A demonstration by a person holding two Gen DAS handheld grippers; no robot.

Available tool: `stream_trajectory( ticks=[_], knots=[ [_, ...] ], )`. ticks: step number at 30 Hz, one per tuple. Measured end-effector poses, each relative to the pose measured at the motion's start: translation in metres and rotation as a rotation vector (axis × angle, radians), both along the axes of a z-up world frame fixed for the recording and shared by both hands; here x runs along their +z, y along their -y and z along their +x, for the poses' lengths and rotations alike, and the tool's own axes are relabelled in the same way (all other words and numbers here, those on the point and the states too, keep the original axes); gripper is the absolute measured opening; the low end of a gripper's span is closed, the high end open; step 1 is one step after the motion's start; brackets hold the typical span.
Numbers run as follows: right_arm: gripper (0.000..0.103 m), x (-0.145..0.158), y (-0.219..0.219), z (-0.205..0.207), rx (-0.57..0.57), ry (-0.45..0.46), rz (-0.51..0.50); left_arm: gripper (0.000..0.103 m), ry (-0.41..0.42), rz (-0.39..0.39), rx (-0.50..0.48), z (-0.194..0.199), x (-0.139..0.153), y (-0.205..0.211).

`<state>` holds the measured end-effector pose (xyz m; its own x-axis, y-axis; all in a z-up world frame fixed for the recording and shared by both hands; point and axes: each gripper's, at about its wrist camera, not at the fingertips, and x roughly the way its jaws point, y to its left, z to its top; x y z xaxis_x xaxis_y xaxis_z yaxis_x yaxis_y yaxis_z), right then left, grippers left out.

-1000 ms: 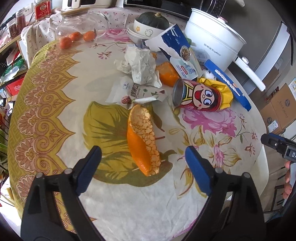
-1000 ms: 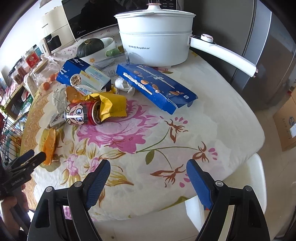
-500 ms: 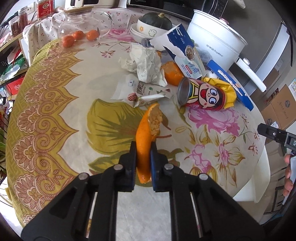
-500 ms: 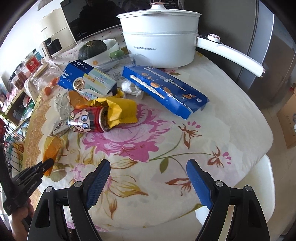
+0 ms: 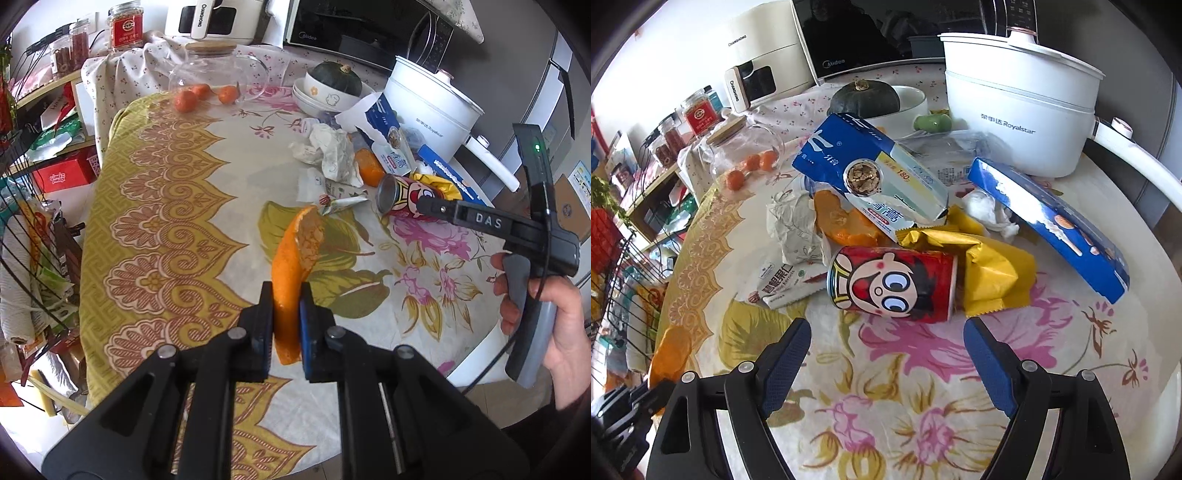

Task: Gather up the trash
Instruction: 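Hold the orange peel in the left tool while the right tool closes on the cartoon-face can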

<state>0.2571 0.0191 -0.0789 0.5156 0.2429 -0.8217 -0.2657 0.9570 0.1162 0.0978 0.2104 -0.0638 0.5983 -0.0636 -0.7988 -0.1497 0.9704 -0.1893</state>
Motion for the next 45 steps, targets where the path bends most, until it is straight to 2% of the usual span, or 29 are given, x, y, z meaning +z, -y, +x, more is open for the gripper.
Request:
stream_trajectory(
  ticks=[7, 17, 18, 20, 21, 23, 26, 27, 30, 32, 33, 34, 36, 40, 42, 45],
  knots=[
    [0.088, -0.017, -0.006, 0.015, -0.072, 0.014, -0.037, 0.013, -0.024, -0.049, 0.04, -0.004, -0.01, -0.017],
    [0.088, -0.031, -0.008, 0.025, -0.102, 0.008, -0.043, 0.013, -0.024, -0.056, 0.049, -0.004, -0.009, -0.019],
    [0.085, -0.031, -0.007, 0.024, -0.101, 0.009, -0.043, 0.013, -0.023, -0.056, 0.05, -0.004, -0.009, -0.019],
    [0.066, -0.029, -0.006, 0.023, -0.094, 0.008, -0.052, 0.013, -0.021, -0.06, 0.052, -0.003, -0.009, -0.019],
    [0.062, -0.027, -0.005, 0.021, -0.086, 0.004, -0.05, 0.013, -0.019, -0.063, 0.054, -0.003, -0.008, -0.019],
    [0.045, -0.025, -0.002, 0.019, -0.067, -0.014, -0.031, 0.013, -0.017, -0.068, 0.05, -0.002, -0.007, -0.018],
    [0.033, -0.021, 0.004, 0.015, -0.038, -0.052, 0.0, 0.013, -0.016, -0.065, 0.039, -0.003, -0.006, -0.013],
    [0.032, -0.019, 0.007, 0.013, -0.033, -0.054, 0.016, 0.013, -0.016, -0.067, 0.037, -0.003, -0.006, -0.012],
    [0.034, -0.012, 0.016, 0.008, -0.045, -0.05, 0.054, 0.013, -0.016, -0.076, 0.04, -0.007, -0.005, -0.011],
    [0.055, -0.008, 0.024, 0.006, -0.066, -0.073, 0.102, 0.013, -0.01, -0.079, 0.048, -0.008, -0.003, -0.013],
    [0.072, -0.005, 0.027, 0.004, -0.08, -0.075, 0.122, 0.013, -0.007, -0.083, 0.053, -0.009, -0.002, -0.013],
    [0.075, -0.001, 0.027, 0.001, -0.08, -0.067, 0.122, 0.013, -0.002, -0.09, 0.058, -0.009, 0.0, -0.015],
    [0.075, 0.006, 0.019, -0.004, -0.029, -0.043, 0.066, 0.013, 0.011, -0.1, 0.063, -0.01, 0.004, -0.017],
    [0.075, 0.023, -0.017, -0.006, 0.194, 0.052, -0.143, 0.013, 0.035, -0.093, 0.07, -0.014, 0.01, -0.023],
    [0.075, 0.024, -0.037, 0.001, 0.303, 0.058, -0.236, 0.013, 0.04, -0.109, 0.082, -0.015, 0.011, -0.029],
    [0.073, 0.02, -0.052, 0.014, 0.384, 0.047, -0.285, 0.013, 0.041, -0.136, 0.101, -0.016, 0.01, -0.037]
  ],
)
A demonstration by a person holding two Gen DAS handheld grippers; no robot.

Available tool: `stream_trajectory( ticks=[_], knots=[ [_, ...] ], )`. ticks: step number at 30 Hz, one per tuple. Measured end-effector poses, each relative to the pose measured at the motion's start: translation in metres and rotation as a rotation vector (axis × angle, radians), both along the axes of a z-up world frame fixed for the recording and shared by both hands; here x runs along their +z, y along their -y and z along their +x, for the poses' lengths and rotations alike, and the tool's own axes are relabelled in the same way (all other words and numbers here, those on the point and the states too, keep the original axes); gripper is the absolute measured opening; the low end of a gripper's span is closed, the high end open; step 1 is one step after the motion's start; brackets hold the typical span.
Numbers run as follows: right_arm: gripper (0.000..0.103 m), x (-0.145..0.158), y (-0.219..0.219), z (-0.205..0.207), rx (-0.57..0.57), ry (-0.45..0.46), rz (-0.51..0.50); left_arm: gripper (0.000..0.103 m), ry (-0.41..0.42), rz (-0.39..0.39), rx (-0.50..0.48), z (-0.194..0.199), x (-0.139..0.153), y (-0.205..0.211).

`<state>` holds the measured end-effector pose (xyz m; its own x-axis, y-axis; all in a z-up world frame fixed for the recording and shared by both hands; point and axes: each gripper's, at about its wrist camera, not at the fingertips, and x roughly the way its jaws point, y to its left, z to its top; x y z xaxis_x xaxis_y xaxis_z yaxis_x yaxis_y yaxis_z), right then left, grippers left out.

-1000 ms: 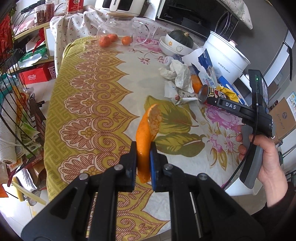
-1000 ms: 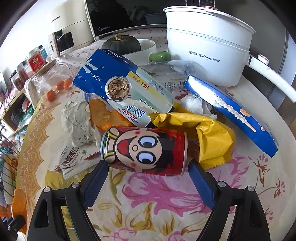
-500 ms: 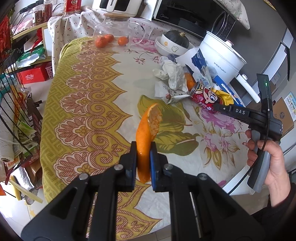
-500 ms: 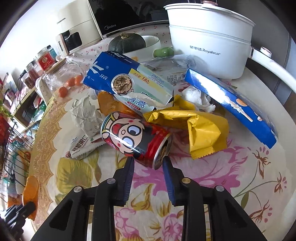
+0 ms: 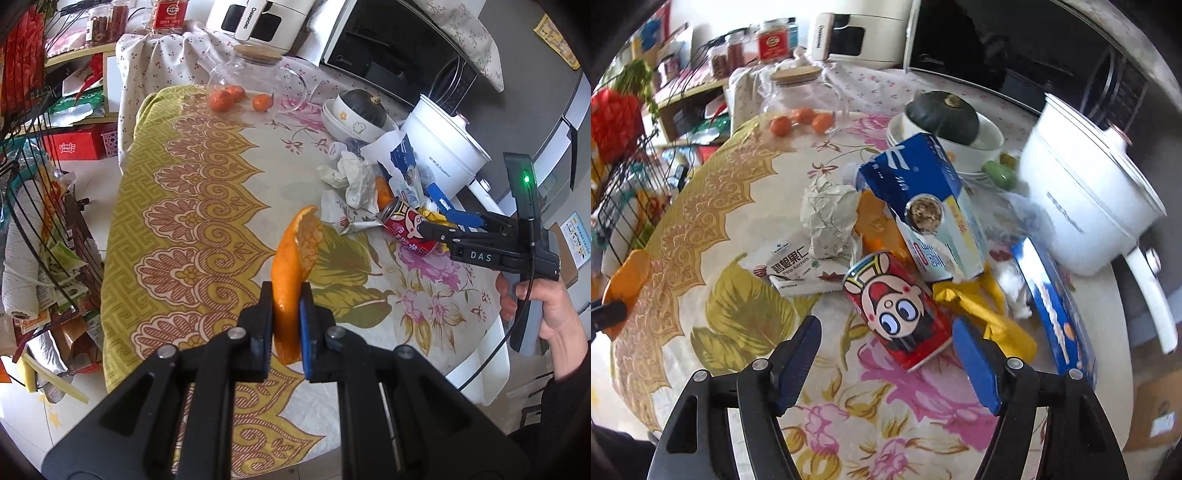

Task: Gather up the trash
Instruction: 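Hold the orange peel in the left tool while the right tool closes on the cartoon-face can, then carry the orange peel and the cartoon-face can over the white bin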

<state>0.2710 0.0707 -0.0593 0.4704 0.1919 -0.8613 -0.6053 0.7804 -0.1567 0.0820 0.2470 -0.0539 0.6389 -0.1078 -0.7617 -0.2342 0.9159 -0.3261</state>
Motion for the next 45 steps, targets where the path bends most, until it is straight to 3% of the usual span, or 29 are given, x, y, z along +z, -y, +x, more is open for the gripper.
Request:
stream_trajectory(
  ticks=[9, 12, 14, 27, 34, 45],
  knots=[
    [0.068, -0.044, -0.012, 0.028, 0.01, -0.051, -0.13, 0.013, -0.017, -0.018, 0.028, -0.002, -0.007, -0.012],
    [0.057, -0.056, -0.011, 0.028, -0.002, -0.065, -0.138, 0.013, -0.022, -0.036, 0.038, -0.003, -0.009, -0.015],
    [0.055, -0.057, -0.009, 0.023, -0.009, -0.042, -0.142, 0.013, -0.022, -0.044, 0.038, -0.002, -0.009, -0.015],
    [0.053, -0.004, 0.042, -0.046, -0.038, -0.07, 0.084, 0.013, 0.002, -0.048, -0.027, -0.001, -0.002, 0.014],
    [0.053, 0.01, 0.083, -0.087, -0.084, -0.06, 0.116, 0.013, 0.016, -0.06, -0.078, -0.002, 0.002, 0.041],
    [0.053, 0.023, 0.159, -0.123, -0.247, -0.058, 0.148, 0.013, 0.032, -0.041, -0.205, -0.002, 0.01, 0.106]
  ],
)
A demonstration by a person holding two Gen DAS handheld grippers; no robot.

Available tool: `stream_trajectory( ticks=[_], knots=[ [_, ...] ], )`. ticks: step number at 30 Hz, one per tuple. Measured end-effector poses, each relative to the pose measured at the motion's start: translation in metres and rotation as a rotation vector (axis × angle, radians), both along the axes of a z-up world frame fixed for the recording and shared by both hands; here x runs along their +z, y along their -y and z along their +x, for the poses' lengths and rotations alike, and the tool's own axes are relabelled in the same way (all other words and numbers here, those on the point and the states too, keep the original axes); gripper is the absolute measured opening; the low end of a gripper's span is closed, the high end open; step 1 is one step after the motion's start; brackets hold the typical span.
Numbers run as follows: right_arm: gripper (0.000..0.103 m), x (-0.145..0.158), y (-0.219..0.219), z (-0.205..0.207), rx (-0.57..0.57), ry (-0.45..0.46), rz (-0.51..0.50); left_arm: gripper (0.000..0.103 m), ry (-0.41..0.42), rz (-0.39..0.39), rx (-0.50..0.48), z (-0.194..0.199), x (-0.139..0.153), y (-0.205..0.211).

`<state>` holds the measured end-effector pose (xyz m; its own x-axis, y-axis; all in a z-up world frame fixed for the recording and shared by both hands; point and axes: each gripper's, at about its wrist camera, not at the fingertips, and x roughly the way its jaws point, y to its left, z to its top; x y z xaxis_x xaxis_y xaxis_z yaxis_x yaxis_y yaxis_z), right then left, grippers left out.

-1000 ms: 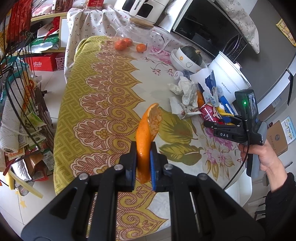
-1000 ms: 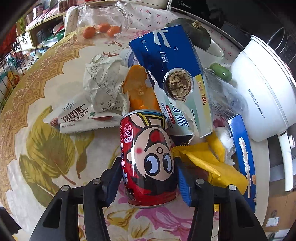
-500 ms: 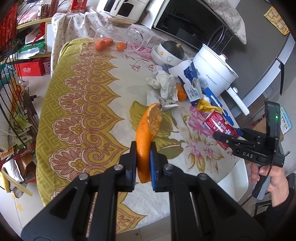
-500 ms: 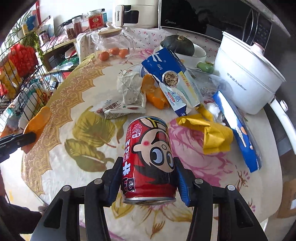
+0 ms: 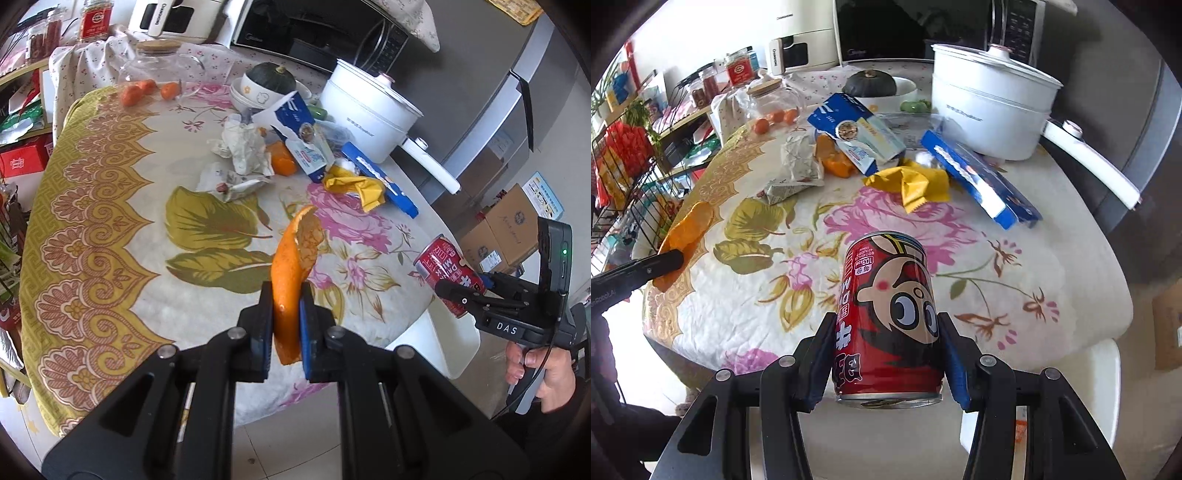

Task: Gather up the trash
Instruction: 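Carry the orange peel and the cartoon-face can over the white bin, then open the left tool to drop the orange peel into the white bin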

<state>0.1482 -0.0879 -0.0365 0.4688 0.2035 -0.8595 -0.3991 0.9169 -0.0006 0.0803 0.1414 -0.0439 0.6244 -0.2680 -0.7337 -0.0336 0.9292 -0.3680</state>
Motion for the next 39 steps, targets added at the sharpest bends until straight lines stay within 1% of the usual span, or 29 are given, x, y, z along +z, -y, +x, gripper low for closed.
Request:
stream_trajectory(
  ticks=[6, 15, 24, 28, 34, 39],
  knots=[
    [0.053, 0.005, 0.043, -0.017, -0.078, -0.008, 0.006, 0.013, 0.0, 0.004, -0.069, 0.005, 0.0, 0.038],
    [0.053, 0.003, 0.114, -0.039, -0.196, -0.03, 0.003, 0.013, 0.0, 0.025, -0.202, 0.015, -0.003, 0.112],
    [0.053, -0.013, 0.196, -0.058, -0.33, -0.071, 0.005, 0.013, -0.019, 0.048, -0.321, 0.026, -0.016, 0.178],
    [0.053, -0.022, 0.227, -0.066, -0.383, -0.098, 0.001, 0.013, -0.028, 0.058, -0.387, 0.03, -0.024, 0.215],
    [0.053, -0.035, 0.26, -0.072, -0.449, -0.137, 0.001, 0.014, -0.034, 0.072, -0.496, 0.035, -0.04, 0.28],
    [0.054, -0.041, 0.282, -0.078, -0.493, -0.155, -0.001, 0.014, -0.034, 0.068, -0.548, 0.043, -0.051, 0.318]
  ],
)
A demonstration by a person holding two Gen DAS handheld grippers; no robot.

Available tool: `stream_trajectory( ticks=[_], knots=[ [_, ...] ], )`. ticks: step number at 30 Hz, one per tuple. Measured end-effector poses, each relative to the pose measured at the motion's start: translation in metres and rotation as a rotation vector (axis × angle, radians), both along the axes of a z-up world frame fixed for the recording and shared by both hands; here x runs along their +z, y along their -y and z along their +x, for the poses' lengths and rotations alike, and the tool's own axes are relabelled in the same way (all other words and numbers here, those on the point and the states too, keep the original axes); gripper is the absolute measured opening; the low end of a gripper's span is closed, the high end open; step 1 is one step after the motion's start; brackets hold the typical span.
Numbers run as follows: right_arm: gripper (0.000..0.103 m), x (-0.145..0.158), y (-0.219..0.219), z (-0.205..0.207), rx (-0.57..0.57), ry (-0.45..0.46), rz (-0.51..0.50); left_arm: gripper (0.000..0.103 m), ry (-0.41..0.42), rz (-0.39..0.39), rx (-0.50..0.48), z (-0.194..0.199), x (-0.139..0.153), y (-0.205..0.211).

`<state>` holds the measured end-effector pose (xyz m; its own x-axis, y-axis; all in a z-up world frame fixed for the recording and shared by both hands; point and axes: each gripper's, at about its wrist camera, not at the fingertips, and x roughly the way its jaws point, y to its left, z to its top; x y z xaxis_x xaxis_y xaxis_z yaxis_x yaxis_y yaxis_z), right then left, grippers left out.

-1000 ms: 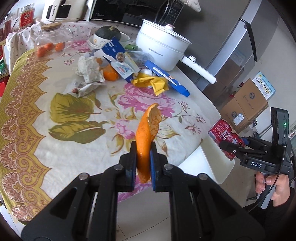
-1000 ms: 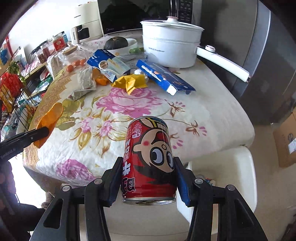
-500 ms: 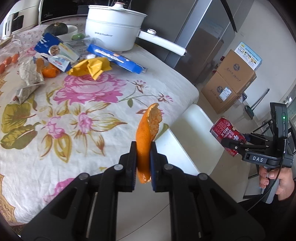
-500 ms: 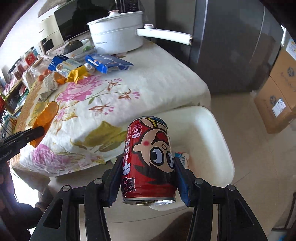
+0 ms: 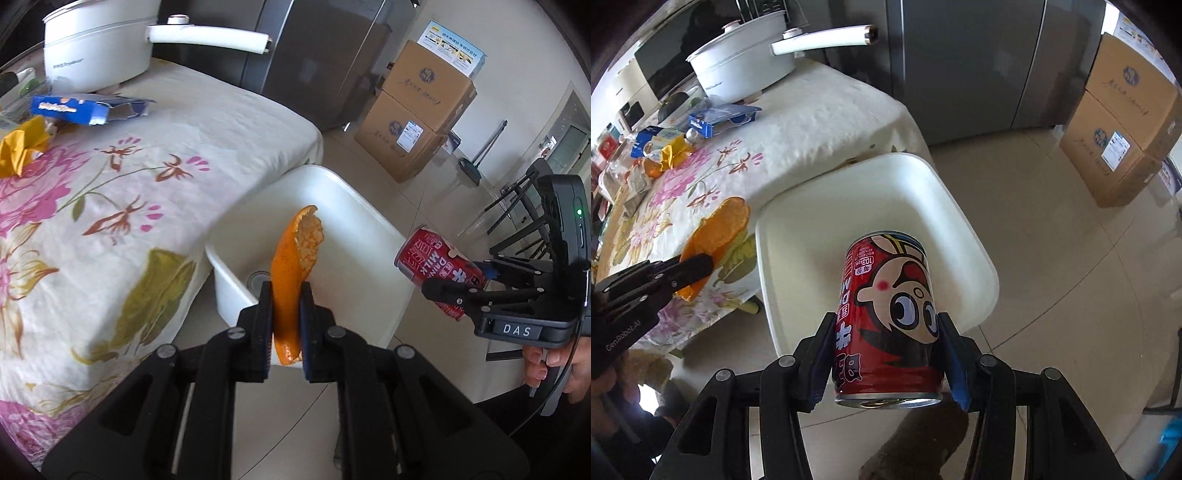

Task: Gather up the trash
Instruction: 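Open the left tool to drop the orange peel into the white bin, then open the right tool to drop the cartoon-face can into the bin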

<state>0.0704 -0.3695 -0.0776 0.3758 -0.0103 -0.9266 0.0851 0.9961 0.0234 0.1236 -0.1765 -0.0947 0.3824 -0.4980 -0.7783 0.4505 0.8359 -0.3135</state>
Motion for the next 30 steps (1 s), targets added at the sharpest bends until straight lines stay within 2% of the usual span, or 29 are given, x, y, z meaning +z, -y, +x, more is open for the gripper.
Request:
stream_trajectory(
  ticks=[8, 10, 11, 13, 14, 24, 30],
  knots=[
    [0.054, -0.007, 0.024, -0.002, -0.043, -0.018, 0.007, 0.014, 0.019, -0.003, -0.038, 0.006, -0.012, 0.026],
    [0.053, -0.006, 0.026, -0.002, -0.045, -0.017, 0.007, 0.017, 0.042, 0.017, -0.037, 0.005, -0.012, 0.027],
    [0.053, -0.007, 0.026, -0.001, -0.045, -0.017, 0.007, 0.023, 0.048, 0.029, -0.033, 0.006, -0.012, 0.026],
    [0.054, -0.007, 0.026, 0.0, -0.047, -0.015, 0.008, 0.065, 0.055, 0.098, 0.017, 0.008, -0.012, 0.024],
    [0.054, -0.007, 0.026, 0.001, -0.047, -0.014, 0.008, 0.069, 0.069, 0.116, 0.045, 0.008, -0.01, 0.021],
    [0.054, -0.006, 0.016, 0.01, -0.035, -0.017, 0.001, 0.076, 0.033, 0.084, 0.122, 0.006, 0.0, -0.019],
    [0.054, -0.006, 0.004, 0.022, -0.021, -0.01, -0.009, 0.079, 0.052, 0.086, 0.142, 0.004, 0.011, -0.032]
  ],
)
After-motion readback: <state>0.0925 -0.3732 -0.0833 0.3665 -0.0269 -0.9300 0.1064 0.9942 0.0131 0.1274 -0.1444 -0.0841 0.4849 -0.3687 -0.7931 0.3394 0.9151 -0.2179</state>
